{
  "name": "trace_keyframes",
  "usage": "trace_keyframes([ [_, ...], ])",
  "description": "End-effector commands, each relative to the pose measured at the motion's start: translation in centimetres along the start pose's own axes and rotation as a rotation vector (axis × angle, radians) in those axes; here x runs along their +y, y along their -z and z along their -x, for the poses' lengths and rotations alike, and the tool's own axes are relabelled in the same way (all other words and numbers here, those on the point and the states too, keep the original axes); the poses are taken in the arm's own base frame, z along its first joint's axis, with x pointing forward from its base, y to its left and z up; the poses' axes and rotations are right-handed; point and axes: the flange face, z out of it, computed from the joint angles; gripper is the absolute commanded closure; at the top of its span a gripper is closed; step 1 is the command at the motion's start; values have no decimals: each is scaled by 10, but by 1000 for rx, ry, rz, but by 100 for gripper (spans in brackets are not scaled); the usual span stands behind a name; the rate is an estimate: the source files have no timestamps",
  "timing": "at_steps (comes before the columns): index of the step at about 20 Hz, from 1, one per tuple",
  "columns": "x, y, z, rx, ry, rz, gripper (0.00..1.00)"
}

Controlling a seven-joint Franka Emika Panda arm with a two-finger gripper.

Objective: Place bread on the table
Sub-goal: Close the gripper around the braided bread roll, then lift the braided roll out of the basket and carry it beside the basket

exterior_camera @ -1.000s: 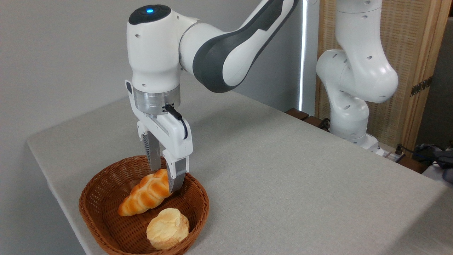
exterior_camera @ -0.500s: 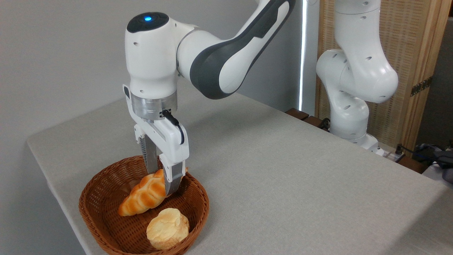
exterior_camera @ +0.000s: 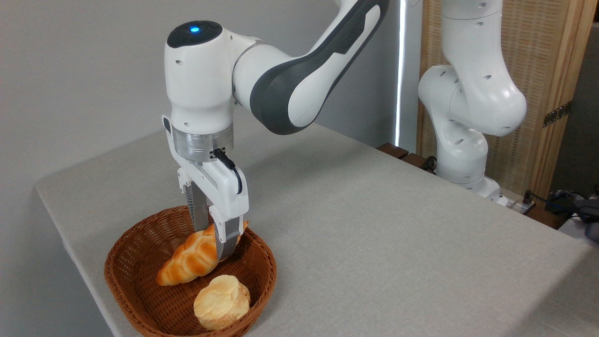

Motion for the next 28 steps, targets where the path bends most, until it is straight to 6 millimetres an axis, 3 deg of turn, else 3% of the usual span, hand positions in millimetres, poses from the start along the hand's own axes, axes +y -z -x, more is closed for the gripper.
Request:
trace_keyframes([
  [1, 0, 1, -1, 6, -25, -18, 54],
  [18, 0, 10, 0, 14, -13, -23, 57],
  [24, 2, 57, 5, 75, 28, -63, 56],
  [28, 21, 95, 19, 52, 47, -19, 56],
])
